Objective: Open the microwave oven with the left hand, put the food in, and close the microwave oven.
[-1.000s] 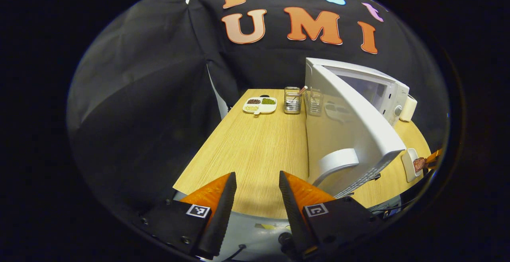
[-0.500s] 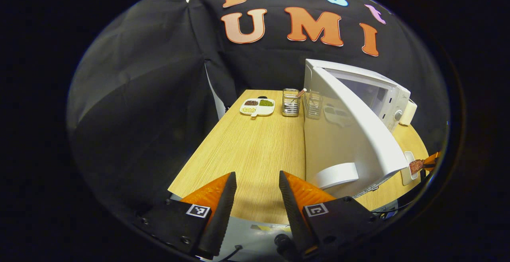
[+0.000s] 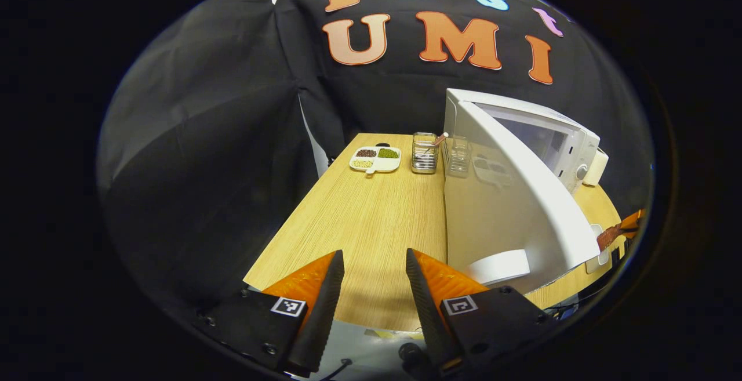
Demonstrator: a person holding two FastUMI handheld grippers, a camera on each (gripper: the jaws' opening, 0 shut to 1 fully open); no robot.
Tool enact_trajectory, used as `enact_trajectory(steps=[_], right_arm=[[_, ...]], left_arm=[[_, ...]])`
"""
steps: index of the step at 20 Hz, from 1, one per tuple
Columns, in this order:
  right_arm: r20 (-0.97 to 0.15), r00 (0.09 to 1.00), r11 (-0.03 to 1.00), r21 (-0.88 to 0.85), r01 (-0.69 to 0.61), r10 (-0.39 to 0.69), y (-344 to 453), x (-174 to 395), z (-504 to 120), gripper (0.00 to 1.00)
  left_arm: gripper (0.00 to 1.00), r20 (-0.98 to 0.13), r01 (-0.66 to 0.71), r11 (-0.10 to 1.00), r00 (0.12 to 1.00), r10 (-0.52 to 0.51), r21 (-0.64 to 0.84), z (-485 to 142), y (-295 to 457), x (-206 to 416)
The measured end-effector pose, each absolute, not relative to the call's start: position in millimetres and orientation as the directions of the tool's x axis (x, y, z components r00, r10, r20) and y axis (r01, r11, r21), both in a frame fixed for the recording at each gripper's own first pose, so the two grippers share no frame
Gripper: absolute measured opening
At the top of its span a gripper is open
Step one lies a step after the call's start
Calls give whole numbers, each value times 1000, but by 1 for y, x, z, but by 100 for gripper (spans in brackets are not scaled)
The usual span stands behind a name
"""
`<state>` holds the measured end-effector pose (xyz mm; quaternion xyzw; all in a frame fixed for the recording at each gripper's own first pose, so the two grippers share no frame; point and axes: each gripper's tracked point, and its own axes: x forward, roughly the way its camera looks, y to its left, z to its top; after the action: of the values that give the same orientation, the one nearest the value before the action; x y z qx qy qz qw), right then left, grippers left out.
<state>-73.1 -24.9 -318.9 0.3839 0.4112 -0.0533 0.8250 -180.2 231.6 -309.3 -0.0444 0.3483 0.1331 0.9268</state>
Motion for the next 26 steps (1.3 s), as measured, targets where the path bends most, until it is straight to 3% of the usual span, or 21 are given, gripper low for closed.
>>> enact_trajectory(steps=[1, 2, 12, 14, 16, 17, 22, 26], right_arm=[[-713, 665, 706, 588, 395, 221, -26, -70, -312, 10], [-706, 675, 711, 587, 387, 215, -26, -66, -304, 14], [-619, 751, 798, 562, 219, 231, 23, -21, -232, 14], [-606, 751, 796, 576, 187, 262, 47, -11, -225, 14], [-594, 748, 788, 595, 160, 296, 74, 0, -221, 14], [-594, 743, 787, 599, 151, 309, 87, 4, -220, 14], [-611, 688, 782, 615, 102, 391, 158, 19, -223, 14], [-584, 700, 766, 638, 82, 411, 196, 51, -217, 14]], left_arm=[[71, -656, -276, 961, 724, 213, 8, -309, 232, -179], [67, -653, -276, 961, 727, 210, 2, -309, 231, -178], [67, -602, -244, 969, 769, 216, 36, -297, 242, -157], [71, -592, -229, 973, 779, 205, 36, -296, 241, -153], [67, -591, -228, 973, 782, 200, 28, -299, 244, -153], [71, -590, -230, 973, 782, 200, 24, -300, 247, -152], [67, -571, -239, 971, 795, 202, 11, -302, 262, -152], [71, -568, -237, 971, 801, 187, -15, -306, 268, -152]])
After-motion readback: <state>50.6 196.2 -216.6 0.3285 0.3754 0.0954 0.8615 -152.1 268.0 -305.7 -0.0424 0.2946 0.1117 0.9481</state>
